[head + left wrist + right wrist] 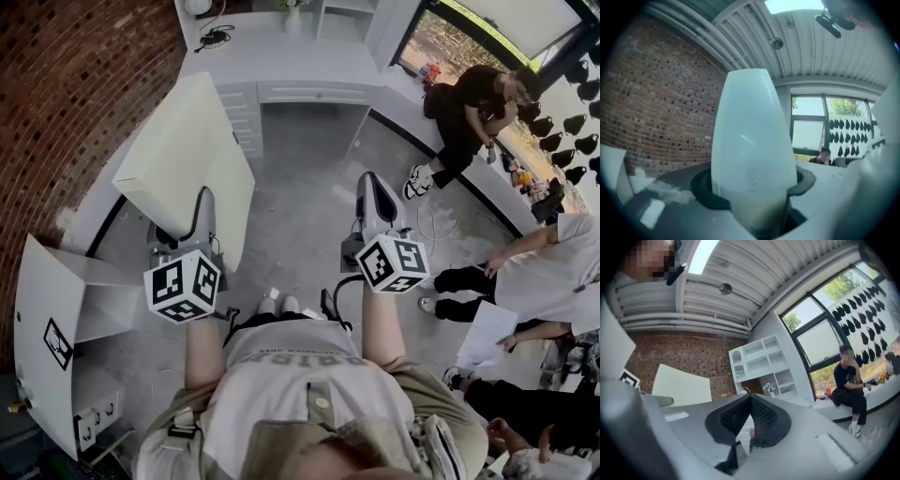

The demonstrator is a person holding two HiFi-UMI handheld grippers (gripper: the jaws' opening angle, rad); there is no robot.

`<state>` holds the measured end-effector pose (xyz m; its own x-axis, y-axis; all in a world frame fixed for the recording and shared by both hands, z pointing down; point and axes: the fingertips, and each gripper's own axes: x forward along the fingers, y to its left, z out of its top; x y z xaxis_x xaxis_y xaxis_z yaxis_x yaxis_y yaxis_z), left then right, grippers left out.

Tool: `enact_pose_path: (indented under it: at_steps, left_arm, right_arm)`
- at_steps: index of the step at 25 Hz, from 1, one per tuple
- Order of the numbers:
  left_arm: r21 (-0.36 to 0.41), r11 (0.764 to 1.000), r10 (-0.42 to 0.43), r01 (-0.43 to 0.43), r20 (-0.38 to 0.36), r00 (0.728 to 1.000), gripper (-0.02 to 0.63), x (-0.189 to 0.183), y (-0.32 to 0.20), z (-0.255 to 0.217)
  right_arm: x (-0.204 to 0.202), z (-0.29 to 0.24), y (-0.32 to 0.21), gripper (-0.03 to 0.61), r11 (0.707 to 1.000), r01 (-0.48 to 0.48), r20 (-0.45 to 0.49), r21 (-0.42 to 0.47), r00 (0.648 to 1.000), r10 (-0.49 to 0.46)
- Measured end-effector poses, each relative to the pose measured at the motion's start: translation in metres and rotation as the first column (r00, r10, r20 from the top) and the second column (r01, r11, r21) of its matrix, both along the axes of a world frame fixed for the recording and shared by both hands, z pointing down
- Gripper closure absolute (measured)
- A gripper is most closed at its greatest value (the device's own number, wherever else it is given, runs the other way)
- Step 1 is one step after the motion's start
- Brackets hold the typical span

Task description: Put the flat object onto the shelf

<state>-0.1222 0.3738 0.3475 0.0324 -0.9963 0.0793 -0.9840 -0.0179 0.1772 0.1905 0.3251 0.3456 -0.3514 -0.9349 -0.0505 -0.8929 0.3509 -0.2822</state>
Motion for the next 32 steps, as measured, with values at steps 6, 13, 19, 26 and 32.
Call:
enact_pose_path:
  at_steps: [6,13,19,26,32]
  left_arm:
    - [0.062,0.998,0.042,-0.025,-0.303,0.952,0.307,0.026,-0.024,0.004]
    - [0.113,0.993,0.029,0.042,-0.563,0.826,0.307,0.032,-0.045,0.015]
    - [0.163,0.981,0.039,0.104,-0.693,0.72,0.304,0.033,-0.064,0.013]
    - [0.178,0.977,0.06,0.114,-0.751,0.658,0.304,0.039,-0.098,0.019]
    - [0.203,0.975,0.113,0.086,-0.794,0.597,0.305,0.048,-0.141,0.021]
  right_arm:
    - [0.028,0.002,-0.014,0.575,0.997,0.056,0.355,-0.049,0.934,-0.035]
    - [0.033,0.004,-0.026,0.389,0.987,0.161,0.591,0.003,0.796,-0.131]
    - [0.019,0.038,-0.035,0.169,0.966,0.243,0.65,-0.093,0.75,-0.126]
    - [-0.031,0.087,-0.042,0.074,0.9,0.382,0.776,-0.212,0.625,-0.083]
    - [-0.06,0.105,-0.07,0.049,0.862,0.447,0.836,-0.24,0.547,-0.051]
